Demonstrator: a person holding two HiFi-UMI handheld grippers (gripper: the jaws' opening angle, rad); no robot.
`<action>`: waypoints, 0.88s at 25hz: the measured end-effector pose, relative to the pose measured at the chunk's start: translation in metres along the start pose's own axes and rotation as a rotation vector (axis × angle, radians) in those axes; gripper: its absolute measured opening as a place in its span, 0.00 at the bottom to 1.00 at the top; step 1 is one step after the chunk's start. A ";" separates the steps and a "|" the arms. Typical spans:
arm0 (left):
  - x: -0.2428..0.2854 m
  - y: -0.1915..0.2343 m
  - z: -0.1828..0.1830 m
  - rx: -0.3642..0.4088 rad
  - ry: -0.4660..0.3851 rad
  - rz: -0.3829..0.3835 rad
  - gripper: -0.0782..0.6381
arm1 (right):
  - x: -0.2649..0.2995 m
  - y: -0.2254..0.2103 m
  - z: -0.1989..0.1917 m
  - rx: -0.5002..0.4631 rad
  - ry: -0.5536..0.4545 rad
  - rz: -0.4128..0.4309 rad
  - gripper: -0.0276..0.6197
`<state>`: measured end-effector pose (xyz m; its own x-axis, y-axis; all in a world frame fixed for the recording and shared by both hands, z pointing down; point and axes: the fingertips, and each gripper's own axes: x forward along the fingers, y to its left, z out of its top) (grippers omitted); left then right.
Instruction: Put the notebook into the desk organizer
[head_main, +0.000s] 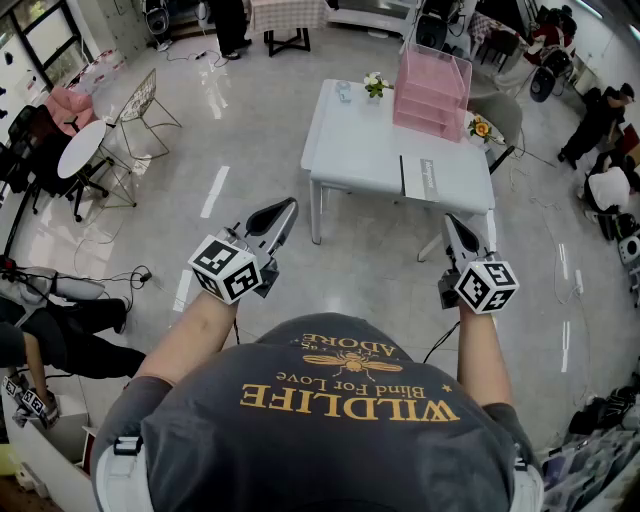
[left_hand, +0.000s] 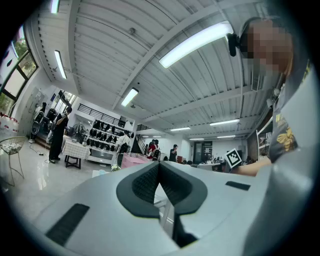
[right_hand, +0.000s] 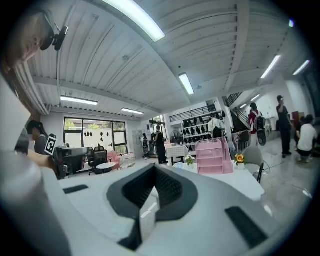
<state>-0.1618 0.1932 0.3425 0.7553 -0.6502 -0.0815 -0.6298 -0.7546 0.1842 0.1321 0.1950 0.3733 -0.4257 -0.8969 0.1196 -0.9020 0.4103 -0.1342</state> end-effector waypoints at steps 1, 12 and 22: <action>0.000 -0.001 0.000 0.000 0.000 0.000 0.11 | 0.000 0.000 0.001 -0.003 0.001 0.001 0.04; -0.001 -0.004 0.004 0.002 0.003 -0.007 0.11 | -0.002 -0.001 0.007 -0.014 0.003 -0.002 0.04; 0.007 -0.012 0.006 0.009 0.003 -0.008 0.11 | -0.006 -0.010 0.011 -0.027 -0.012 -0.009 0.04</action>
<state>-0.1503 0.1969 0.3334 0.7608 -0.6440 -0.0801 -0.6253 -0.7605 0.1750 0.1441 0.1948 0.3634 -0.4171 -0.9023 0.1090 -0.9074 0.4067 -0.1063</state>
